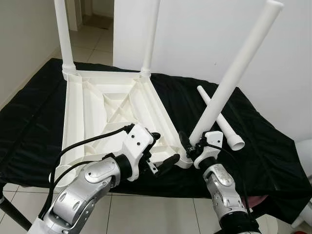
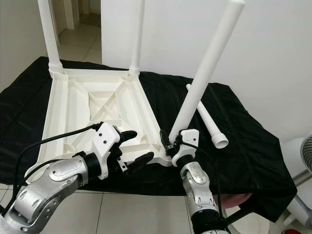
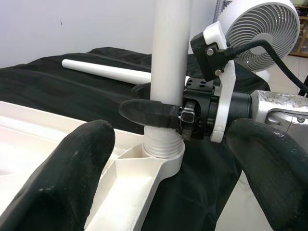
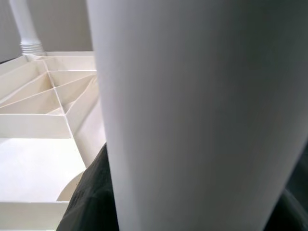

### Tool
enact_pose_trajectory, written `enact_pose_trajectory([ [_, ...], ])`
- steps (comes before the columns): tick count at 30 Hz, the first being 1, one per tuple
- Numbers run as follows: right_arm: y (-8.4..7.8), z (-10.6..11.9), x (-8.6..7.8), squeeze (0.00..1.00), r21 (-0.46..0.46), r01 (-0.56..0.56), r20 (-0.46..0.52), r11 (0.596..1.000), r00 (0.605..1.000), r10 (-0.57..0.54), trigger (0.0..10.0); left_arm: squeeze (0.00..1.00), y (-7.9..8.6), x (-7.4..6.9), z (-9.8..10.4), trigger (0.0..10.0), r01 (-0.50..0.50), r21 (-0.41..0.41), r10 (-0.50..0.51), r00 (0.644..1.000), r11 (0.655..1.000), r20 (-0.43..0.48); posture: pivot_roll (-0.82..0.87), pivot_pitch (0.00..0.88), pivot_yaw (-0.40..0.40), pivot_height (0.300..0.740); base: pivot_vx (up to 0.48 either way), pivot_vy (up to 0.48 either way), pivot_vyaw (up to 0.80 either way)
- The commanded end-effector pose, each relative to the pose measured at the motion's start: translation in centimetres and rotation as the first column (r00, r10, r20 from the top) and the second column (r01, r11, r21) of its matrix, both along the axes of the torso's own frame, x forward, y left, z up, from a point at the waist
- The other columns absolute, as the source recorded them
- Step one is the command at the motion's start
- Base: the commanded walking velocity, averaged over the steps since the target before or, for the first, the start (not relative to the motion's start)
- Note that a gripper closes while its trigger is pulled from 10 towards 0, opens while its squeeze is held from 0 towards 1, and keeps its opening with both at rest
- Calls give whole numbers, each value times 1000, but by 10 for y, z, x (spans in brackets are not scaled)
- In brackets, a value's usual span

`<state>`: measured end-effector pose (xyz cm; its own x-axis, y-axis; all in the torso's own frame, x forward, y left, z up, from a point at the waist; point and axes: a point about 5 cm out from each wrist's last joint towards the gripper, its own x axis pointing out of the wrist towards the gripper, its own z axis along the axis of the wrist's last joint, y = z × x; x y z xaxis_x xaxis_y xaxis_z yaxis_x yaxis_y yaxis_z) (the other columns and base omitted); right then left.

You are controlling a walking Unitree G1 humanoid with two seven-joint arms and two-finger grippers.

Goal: Building children table

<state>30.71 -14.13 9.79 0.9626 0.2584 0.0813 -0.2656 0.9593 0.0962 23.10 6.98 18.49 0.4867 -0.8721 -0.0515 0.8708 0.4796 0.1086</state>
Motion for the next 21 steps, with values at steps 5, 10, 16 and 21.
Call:
enact_pose_trajectory([
  [5, -15, -32, -7, 0, -47, 110, -161, 993, 980, -117, 10000, 0, -2, -6, 3, 10000, 38, -6, -38, 999, 999, -2, 73, 0, -126, 740, 0, 0, 0],
  [10, -15, -30, -4, 0, -44, 163, -155, 986, 974, -168, 10000, 0, -2, -6, 3, 10000, 36, -6, -36, 999, 999, -3, 76, 0, -130, 740, 0, 0, 0],
  [16, -21, -26, 3, 0, -57, 265, -139, 962, 952, -271, 10000, 0, -3, -6, 2, 10000, 40, -9, -40, 999, 999, -5, 75, 0, -130, 740, 0, 0, 0],
  [21, -29, -24, 6, 0, -71, 334, -133, 940, 931, -340, 10000, 0, -4, -6, 2, 10000, 44, -10, -44, 999, 999, -5, 73, 0, -129, 740, 0, 0, 0],
])
